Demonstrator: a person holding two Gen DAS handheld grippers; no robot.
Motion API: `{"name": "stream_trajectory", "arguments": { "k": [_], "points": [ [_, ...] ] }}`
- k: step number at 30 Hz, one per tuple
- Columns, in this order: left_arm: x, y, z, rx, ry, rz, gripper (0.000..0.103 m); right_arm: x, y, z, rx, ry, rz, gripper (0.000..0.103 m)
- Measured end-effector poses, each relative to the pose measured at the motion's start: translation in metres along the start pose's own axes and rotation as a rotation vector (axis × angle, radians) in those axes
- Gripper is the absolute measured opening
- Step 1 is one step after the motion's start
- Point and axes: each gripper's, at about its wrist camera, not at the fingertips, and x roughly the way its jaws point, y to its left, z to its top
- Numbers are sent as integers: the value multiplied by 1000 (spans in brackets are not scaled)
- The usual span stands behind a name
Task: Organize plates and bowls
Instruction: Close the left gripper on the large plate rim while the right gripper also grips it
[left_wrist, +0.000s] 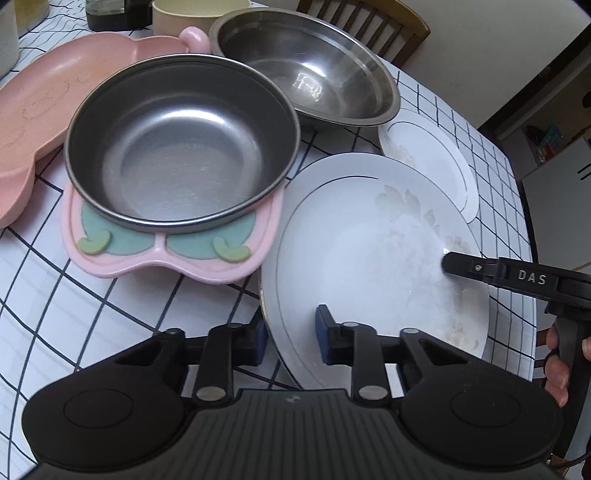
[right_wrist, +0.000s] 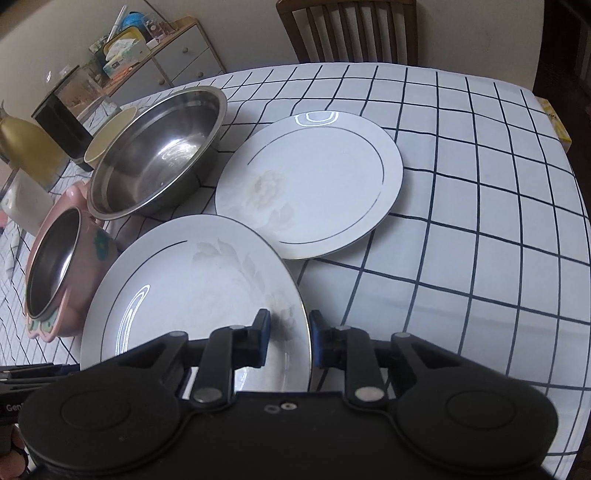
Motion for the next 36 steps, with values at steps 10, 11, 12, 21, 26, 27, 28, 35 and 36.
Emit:
{"name": "stream_trajectory", "arguments": {
  "k": [10,11,12,21,26,27,28,35,36],
  "points": [
    [-7,2,-3,55,-12,20,19,-13,1,-14,8,-28,-6,14],
    [-8,2,-5,62,-12,18,19,-15,1,-17,8,-29,-5,13],
    [-9,2,-7,69,-12,17,19,-17,1,-20,12,-32,-6,13],
    [-29,3,-33,147,6,-21,19,-45,7,-67,86,-46,-12,11],
    [-47,2,-46,222,0,-52,19,-64,9,-103,160,-53,-14,11],
    [-50,2,-48,233,2,-58,19,-68,11,-111,171,-58,-18,11],
    [-53,2,-51,245,3,-65,19,-72,13,-117,181,-66,-22,11],
    [-73,13,-69,321,25,-103,19,-100,38,-163,252,-111,-73,11],
    [-76,17,-72,328,27,-111,19,-103,41,-169,264,-115,-77,11]
  ]
}}
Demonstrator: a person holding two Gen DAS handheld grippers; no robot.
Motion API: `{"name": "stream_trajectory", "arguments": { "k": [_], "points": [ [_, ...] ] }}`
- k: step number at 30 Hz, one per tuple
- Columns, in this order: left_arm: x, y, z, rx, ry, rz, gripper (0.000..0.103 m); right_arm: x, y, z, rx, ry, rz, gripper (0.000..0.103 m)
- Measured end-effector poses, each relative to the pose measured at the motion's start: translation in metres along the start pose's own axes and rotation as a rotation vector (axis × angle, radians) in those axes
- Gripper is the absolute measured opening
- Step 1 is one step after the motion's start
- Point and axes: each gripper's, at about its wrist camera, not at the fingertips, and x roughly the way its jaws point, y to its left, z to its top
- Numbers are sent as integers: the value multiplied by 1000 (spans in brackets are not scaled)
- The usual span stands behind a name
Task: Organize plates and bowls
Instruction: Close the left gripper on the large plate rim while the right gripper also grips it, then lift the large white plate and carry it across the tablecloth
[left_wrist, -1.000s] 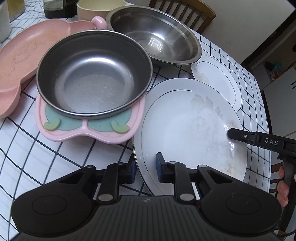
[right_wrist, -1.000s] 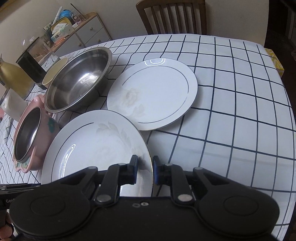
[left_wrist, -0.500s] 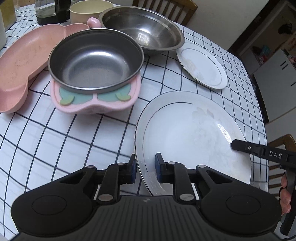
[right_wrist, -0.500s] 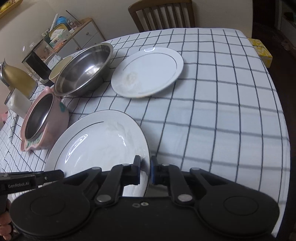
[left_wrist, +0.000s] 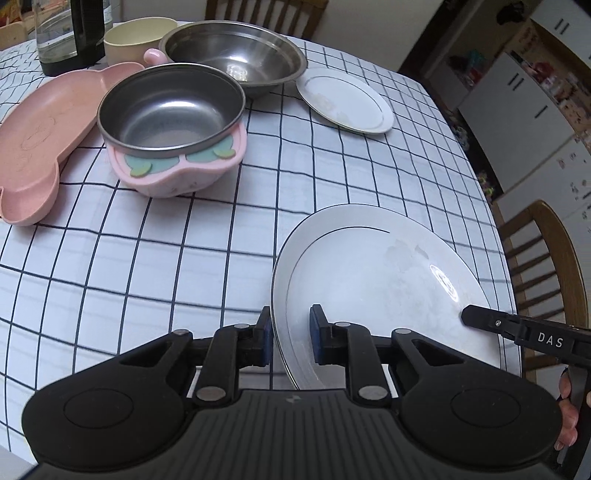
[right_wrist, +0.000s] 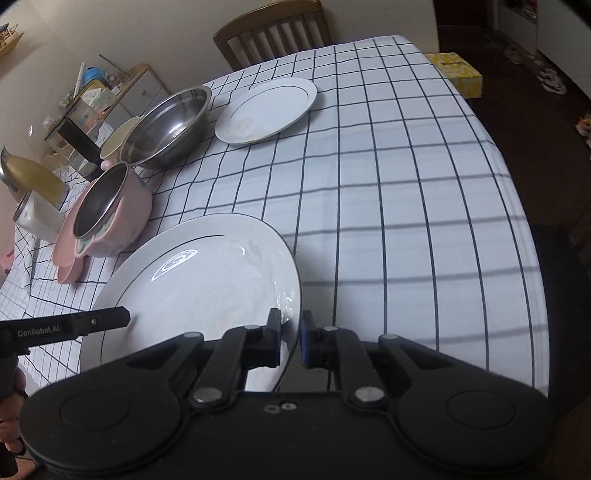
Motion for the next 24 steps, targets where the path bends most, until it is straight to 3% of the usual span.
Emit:
{"name": "stream_trajectory", "arguments": {
  "k": [14,24],
  "points": [
    [-22,38,-48,111,52,-38,19,-20,47,-85,82,-30,-60,11],
    [-18,25,-76,226,100,-88,19,-35,37,-115,135,-54,-110,10]
  ]
}}
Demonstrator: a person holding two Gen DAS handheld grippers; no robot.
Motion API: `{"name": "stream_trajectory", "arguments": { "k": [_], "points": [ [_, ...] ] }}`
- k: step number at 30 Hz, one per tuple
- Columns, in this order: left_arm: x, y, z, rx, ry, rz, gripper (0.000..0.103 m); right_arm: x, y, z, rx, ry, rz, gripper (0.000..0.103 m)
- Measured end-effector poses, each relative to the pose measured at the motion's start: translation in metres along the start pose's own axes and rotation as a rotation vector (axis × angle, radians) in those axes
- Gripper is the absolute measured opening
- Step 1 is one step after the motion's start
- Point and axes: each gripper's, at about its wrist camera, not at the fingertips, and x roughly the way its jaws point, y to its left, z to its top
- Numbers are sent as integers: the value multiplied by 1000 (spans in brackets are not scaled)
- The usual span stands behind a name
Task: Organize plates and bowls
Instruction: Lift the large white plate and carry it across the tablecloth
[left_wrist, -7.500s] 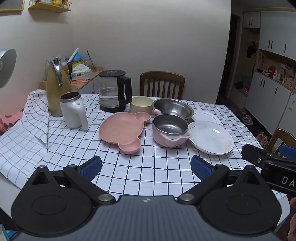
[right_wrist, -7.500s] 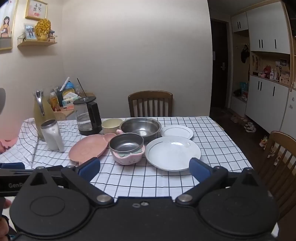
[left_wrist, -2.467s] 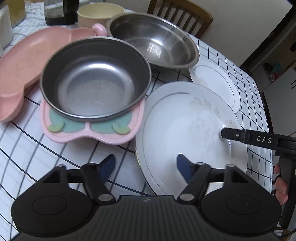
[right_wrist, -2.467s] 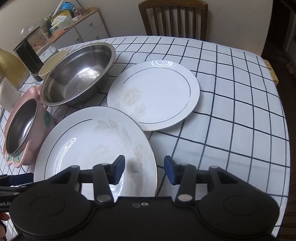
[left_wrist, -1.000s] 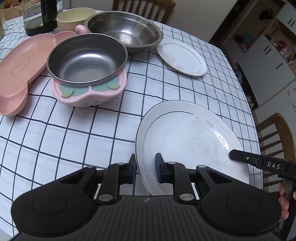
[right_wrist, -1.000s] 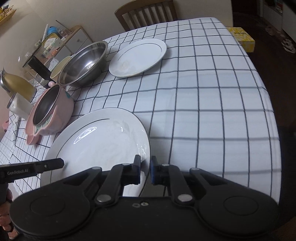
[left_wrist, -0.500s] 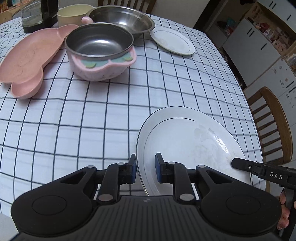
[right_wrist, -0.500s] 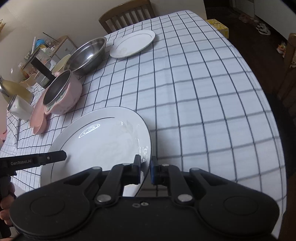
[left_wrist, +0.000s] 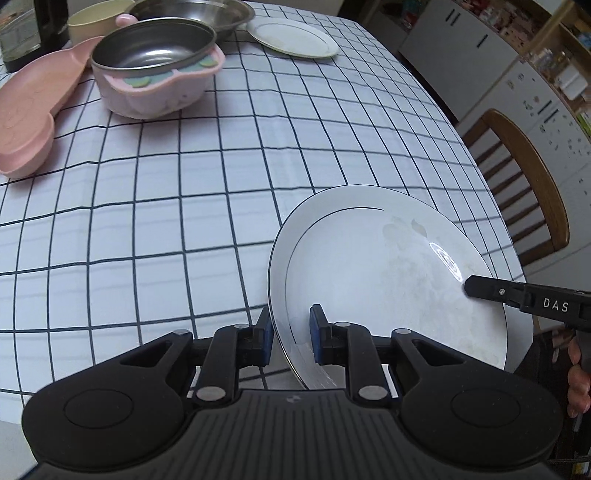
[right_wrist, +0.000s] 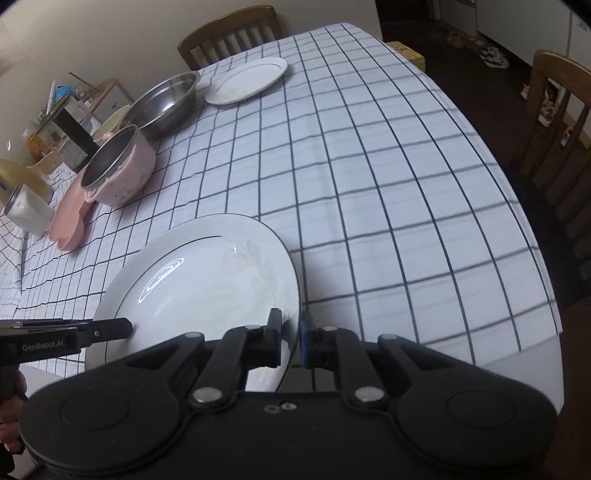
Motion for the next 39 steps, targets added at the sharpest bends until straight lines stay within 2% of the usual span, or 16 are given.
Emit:
{"name": "stream_trajectory", "arguments": {
  "k": [6,13,18,31,39],
  "points": [
    [11,-2,-5,16,38,-15,19,0,-8,-14,25,-1,-22,11],
    [11,-4,-6,36,37,-11,19,2,-13,-22,57,6,-23,11],
    [8,-4,-6,35,38,-11,19,-2,-9,-20,29,7,-45,12],
    [-17,3,1,22,-21,23,19,-27,10,-8,-57,-38,-72,21],
    [-45,-4,13,58,-115,32,19,-45,32,-2,-105,-80,-68,27]
  ]
}}
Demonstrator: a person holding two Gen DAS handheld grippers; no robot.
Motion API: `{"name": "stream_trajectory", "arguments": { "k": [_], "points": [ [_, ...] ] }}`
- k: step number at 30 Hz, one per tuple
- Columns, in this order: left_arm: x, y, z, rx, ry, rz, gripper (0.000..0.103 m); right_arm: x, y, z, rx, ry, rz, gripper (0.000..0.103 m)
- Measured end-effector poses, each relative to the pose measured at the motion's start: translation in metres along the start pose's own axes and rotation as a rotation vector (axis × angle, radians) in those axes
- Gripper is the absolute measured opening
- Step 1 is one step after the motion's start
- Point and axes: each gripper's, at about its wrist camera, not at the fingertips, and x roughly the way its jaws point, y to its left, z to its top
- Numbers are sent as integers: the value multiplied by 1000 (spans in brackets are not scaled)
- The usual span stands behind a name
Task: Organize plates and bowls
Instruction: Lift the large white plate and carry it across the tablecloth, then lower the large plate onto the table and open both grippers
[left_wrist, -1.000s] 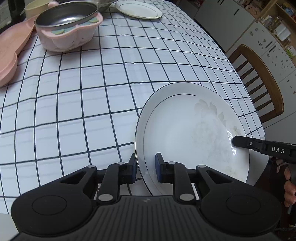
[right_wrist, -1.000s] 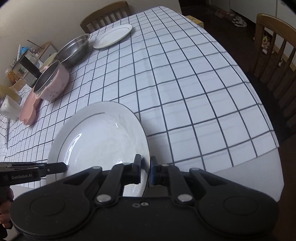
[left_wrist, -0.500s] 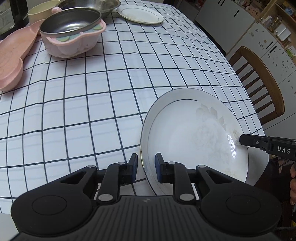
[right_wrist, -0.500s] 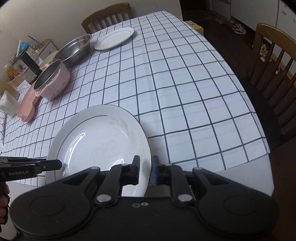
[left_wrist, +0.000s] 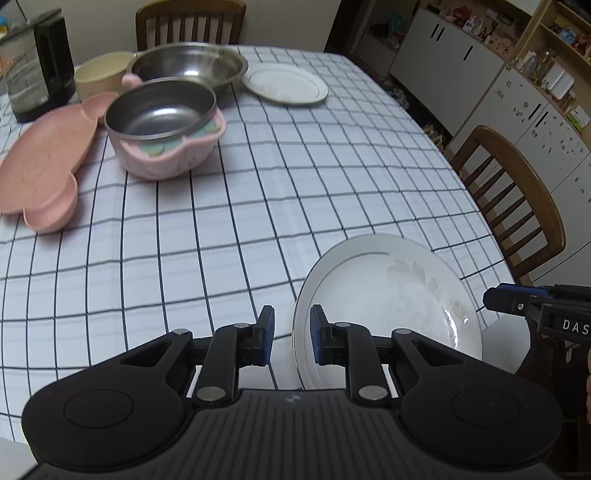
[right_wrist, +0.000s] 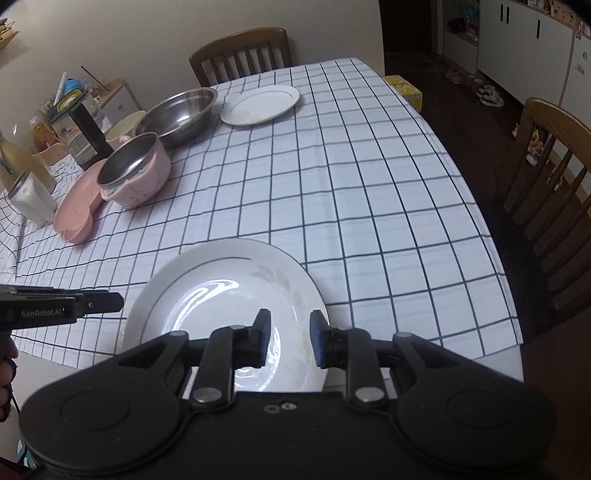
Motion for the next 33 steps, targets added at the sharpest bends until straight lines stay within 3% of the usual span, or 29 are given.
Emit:
{"name": "stream_trajectory", "arguments": {
  "k": [9,13,15,17,18,22,24,26,33],
  "points": [
    [-23,-10,18,39,-98,-4,26,-18,21,16,-53,-52,6,39],
    [-29,-16,27,49,-133,-7,30,-24,26,27,-82,-73,5,50],
    [-30,-19,32,51,-146,-13,34,-27,28,33,-100,-86,7,53],
    [-32,-22,36,45,-174,-11,55,-28,28,40,-113,-98,10,59],
    [-34,-23,39,44,-194,-9,58,-29,28,43,-120,-103,12,60],
    [-36,-31,54,46,-231,-1,61,-29,26,59,-152,-122,17,65],
    [-35,-34,63,39,-246,6,65,-29,24,69,-167,-130,23,66],
    [-35,-37,71,30,-265,12,72,-30,22,79,-182,-144,30,74],
    [-25,-50,103,20,-309,44,76,-25,12,119,-240,-191,45,84]
  ]
}}
